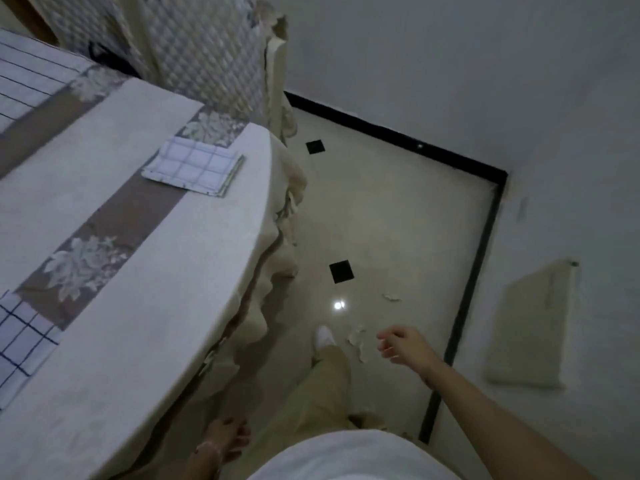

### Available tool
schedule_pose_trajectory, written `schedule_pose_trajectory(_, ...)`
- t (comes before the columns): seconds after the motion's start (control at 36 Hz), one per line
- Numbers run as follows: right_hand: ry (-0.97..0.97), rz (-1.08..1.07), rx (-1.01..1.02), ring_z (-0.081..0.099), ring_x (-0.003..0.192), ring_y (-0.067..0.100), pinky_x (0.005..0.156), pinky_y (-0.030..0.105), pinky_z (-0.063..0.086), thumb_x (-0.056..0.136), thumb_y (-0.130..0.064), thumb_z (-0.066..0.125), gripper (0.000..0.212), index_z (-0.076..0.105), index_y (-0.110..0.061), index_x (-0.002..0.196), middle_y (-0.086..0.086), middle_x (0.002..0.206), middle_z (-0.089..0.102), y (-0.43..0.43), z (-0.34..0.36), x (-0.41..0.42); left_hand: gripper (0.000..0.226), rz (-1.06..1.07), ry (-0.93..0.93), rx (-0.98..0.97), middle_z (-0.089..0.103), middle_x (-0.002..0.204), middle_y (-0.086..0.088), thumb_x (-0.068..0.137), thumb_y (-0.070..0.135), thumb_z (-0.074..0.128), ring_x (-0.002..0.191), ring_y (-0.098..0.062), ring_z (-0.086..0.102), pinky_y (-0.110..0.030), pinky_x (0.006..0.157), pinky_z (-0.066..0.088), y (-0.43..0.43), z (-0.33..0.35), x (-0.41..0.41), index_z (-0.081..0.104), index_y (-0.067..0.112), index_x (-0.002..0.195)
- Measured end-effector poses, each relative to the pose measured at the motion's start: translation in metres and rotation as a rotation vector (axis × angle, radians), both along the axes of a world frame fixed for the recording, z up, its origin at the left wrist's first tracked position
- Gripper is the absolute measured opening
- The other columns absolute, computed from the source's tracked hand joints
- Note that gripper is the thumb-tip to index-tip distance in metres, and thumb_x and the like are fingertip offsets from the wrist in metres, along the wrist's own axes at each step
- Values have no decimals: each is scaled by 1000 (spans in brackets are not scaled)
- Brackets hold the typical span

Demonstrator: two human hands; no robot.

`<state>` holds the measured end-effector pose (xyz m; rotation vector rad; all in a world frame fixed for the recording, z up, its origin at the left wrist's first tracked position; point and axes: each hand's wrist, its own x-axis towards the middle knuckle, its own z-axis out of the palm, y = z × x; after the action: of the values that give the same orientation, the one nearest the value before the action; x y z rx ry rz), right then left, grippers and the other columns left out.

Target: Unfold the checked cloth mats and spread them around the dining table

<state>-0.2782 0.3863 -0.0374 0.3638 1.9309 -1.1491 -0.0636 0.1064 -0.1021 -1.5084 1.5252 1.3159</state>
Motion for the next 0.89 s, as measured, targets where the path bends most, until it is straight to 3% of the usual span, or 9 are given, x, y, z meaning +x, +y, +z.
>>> schedule_pose_trajectory(0.08, -34, 88, 70, 56, 64, 15, 57, 21, 44, 93, -15, 51, 15, 61, -12, 83, 6, 75, 62, 3, -11, -31, 26, -9, 21, 16, 54, 66, -11, 97, 6, 44, 58, -19, 46, -24, 52, 37, 4, 10, -41, 56, -1, 75)
schedule_pose_trajectory(0.19, -86, 144, 188, 58, 67, 20, 58, 24, 44, 94, -13, 49, 16, 62, -8, 88, 10, 79, 63, 19, -31, -66, 21, -39, 153, -27, 57, 74, -8, 98, 12, 42, 63, -17, 50, -24, 55, 40, 8, 32, -109, 60, 1, 101)
schedule_pose_trajectory(0.31, -183, 184, 297, 55, 66, 24, 60, 27, 42, 95, -13, 49, 18, 62, -1, 92, 14, 77, 61, 27, -37, -99, 18, -111, 359, -61, 59, 77, -3, 97, 8, 41, 66, -11, 54, -20, 61, 45, 14, 66, -173, 58, 12, 92)
schedule_pose_trajectory(0.44, -159, 330, 320, 49, 61, 22, 61, 31, 38, 94, -9, 49, 20, 60, 7, 97, 13, 71, 57, 7, -33, -145, 18, 62, 477, -84, 61, 80, -6, 97, 7, 40, 67, -11, 55, -17, 59, 45, 16, 87, -213, 58, 10, 97)
schedule_pose_trajectory(0.56, -121, 445, 287, 51, 57, 23, 57, 28, 38, 92, -8, 52, 15, 60, 5, 93, 14, 68, 58, -29, -30, -184, 23, 170, 477, -123, 62, 84, -8, 96, 7, 40, 67, -11, 56, -17, 59, 46, 17, 96, -212, 59, 17, 88)
schedule_pose_trajectory(0.64, -31, 603, 237, 52, 58, 19, 53, 23, 38, 92, -11, 51, 17, 61, 2, 96, 11, 70, 61, -70, -17, -212, 20, 200, 484, -185, 64, 87, -3, 96, 10, 42, 73, -10, 59, -15, 65, 48, 18, 109, -204, 60, 18, 94)
schedule_pose_trajectory(0.78, 137, 841, -28, 55, 70, 17, 62, 22, 43, 95, -9, 45, 19, 64, -7, 94, 9, 79, 61, -155, 39, -248, 23, 69, 563, -390, 66, 75, 23, 93, 17, 53, 75, 11, 60, -13, 77, 48, 14, 146, -205, 56, 38, 87)
schedule_pose_trajectory(0.89, 268, 941, -231, 59, 77, 14, 63, 11, 47, 96, -8, 45, 19, 64, -11, 98, 5, 84, 65, -213, 83, -261, 16, 322, 593, -657, 68, 86, 8, 93, 12, 52, 80, -8, 63, -20, 73, 50, -1, 173, -214, 64, 21, 95)
